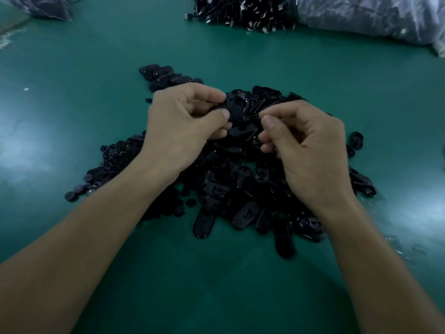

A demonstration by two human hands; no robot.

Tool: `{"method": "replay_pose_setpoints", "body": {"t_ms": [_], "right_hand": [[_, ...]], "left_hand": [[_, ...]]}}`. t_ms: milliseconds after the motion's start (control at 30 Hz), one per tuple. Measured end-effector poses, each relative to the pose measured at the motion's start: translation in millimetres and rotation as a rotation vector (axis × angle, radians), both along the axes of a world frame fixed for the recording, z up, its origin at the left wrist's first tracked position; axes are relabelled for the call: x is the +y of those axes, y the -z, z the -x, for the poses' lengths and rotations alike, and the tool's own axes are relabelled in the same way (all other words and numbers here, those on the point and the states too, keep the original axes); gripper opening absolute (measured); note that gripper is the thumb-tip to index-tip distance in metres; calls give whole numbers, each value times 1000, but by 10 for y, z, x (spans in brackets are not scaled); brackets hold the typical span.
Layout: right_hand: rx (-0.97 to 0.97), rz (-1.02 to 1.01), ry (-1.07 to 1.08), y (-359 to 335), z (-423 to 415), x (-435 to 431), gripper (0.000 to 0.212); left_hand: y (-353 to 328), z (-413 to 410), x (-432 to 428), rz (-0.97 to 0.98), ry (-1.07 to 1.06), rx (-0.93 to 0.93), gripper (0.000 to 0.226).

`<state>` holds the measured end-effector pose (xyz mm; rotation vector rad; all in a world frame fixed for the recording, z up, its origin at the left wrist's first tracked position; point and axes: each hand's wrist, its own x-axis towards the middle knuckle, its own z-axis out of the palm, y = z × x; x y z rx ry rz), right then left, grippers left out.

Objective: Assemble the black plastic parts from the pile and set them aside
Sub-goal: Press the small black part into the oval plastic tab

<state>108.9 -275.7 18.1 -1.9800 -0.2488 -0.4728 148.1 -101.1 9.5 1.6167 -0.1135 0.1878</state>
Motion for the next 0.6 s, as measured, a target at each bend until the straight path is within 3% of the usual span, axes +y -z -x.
{"method": "replay_pose_setpoints", "body": {"t_ms": [267, 467, 600], "right_hand": [[99, -182, 46, 30, -29, -53, 21], [128, -306, -57, 2, -8, -56, 16], [93, -285, -63, 1, -6, -47, 17]], "left_hand": [[-23, 65, -35, -92, 129, 7, 22], [-76, 90, -60, 62, 199, 73, 25], [-103, 103, -60, 158, 216, 94, 24]]}}
